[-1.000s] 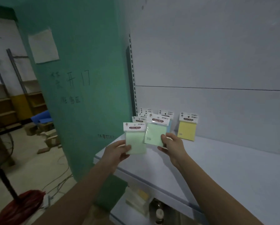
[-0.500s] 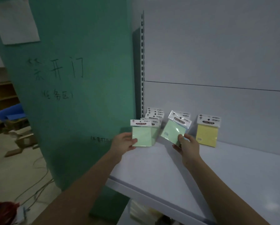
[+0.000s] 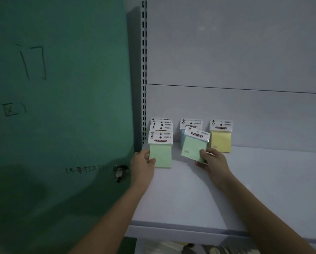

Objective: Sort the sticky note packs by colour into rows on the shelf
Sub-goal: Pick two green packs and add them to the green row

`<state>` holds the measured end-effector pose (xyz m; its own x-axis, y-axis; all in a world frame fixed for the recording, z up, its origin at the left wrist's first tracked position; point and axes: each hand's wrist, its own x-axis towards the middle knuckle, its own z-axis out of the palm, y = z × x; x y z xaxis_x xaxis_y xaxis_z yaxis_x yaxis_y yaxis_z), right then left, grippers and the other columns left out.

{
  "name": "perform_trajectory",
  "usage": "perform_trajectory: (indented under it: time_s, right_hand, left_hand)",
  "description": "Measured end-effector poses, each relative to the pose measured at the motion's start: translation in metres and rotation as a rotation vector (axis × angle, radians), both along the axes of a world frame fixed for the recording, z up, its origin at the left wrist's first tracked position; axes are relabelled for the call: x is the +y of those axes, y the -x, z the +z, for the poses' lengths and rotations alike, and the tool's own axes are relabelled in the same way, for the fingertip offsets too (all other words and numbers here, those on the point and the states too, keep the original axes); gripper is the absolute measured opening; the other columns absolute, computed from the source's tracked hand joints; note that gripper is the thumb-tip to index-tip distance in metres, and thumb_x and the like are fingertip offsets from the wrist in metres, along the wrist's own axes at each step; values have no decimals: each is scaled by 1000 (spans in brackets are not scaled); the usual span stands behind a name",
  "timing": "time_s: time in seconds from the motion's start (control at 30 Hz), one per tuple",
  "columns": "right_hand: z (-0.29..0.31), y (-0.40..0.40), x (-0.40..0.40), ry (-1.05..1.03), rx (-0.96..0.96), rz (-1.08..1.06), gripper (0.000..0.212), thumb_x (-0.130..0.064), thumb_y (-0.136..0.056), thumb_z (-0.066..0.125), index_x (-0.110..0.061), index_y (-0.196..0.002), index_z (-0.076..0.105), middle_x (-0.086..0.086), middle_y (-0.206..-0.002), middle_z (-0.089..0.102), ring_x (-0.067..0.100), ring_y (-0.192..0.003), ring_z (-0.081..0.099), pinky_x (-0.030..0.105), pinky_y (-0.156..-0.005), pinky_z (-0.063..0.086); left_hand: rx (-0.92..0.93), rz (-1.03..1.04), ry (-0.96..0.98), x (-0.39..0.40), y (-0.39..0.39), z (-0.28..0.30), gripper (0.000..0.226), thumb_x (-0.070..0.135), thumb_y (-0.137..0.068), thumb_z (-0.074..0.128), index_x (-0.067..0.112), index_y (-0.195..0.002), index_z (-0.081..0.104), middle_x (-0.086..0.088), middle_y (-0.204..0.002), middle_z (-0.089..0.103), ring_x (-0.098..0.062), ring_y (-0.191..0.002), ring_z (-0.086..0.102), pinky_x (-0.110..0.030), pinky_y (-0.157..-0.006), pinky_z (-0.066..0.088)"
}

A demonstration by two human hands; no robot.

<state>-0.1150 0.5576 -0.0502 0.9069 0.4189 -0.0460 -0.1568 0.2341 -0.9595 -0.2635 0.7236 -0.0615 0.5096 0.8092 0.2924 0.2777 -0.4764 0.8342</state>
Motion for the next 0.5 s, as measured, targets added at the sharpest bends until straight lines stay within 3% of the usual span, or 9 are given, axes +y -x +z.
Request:
perform_trajectory:
  time_s: [0.07,0.23,0.33,0.5]
  right_hand:
    - [3,3,7,32,-13,-26,12,-7,-94,59,-1,-104,61,12,-96,66,22,-83,64,28,-61,59]
    - [4,21,34,146,-102,-46,3,-17,-88,66,-15,-89,68,7,-90,69,19,-77,61,29,-66,48]
    - [3,35,44,98,-65,49,14,-16,-90,65,-8,-101,68,10,-95,69,19,-76,62,26,-60,49]
    - [4,53,47,76,-81,98,11,-13,-91,65,-8,-100,63,9,-96,71,21,-83,67,28,-65,54]
  left_hand:
    - [-8,-4,4,2,-1,0,25,10,-85,67,10,-110,64,-5,-96,60,-21,-87,59,-33,-81,49]
    - [-25,3,28,3,1,2,36,13,-84,68,9,-118,59,-5,-99,59,-21,-88,58,-35,-82,51]
    - [-47,-3,63,1,5,8,37,16,-85,67,8,-120,56,-4,-106,56,-20,-96,56,-33,-86,49]
    - [59,-133,-207,-26,43,16,6,22,-90,59,18,-93,61,7,-97,57,-14,-97,50,-26,-81,44]
